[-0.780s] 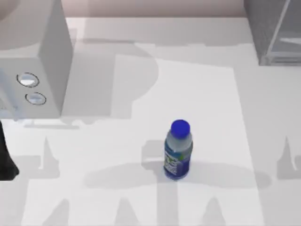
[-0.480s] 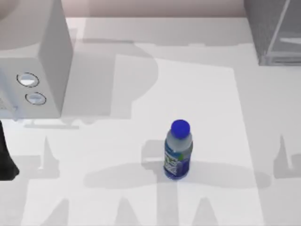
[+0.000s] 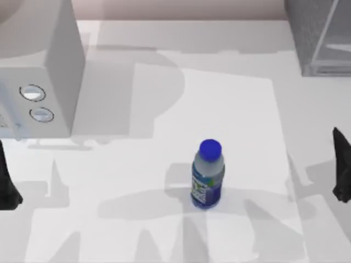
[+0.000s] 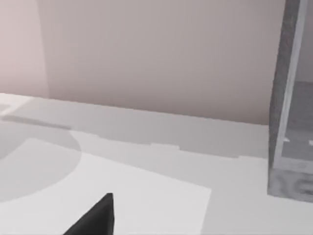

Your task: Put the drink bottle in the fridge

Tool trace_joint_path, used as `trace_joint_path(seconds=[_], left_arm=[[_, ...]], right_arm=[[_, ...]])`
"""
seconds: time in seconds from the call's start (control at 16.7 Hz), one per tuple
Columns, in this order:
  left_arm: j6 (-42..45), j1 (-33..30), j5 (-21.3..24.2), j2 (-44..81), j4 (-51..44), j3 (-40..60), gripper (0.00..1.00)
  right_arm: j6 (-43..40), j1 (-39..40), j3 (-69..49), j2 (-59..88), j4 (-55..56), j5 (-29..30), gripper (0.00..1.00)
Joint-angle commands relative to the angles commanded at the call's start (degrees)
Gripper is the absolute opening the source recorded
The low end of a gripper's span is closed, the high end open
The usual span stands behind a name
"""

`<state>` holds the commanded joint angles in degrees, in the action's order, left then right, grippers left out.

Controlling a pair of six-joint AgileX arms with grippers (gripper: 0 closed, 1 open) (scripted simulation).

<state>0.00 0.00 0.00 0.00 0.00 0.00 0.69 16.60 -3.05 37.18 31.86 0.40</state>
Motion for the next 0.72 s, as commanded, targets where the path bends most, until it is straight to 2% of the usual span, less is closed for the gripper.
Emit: trace_joint_path(seconds=[0.42, 0.72], left_arm=[[0.00, 0.00, 0.00, 0.00, 0.00, 0.00, 1.00], [0.00, 0.00, 0.00, 0.00, 0.00, 0.00, 1.00]], right_arm=[[0.19, 15.86, -1.77, 40.82, 32.04, 1.20, 1.00], [0.19, 24.68, -3.43, 63.33, 50.10, 1.58, 1.00]])
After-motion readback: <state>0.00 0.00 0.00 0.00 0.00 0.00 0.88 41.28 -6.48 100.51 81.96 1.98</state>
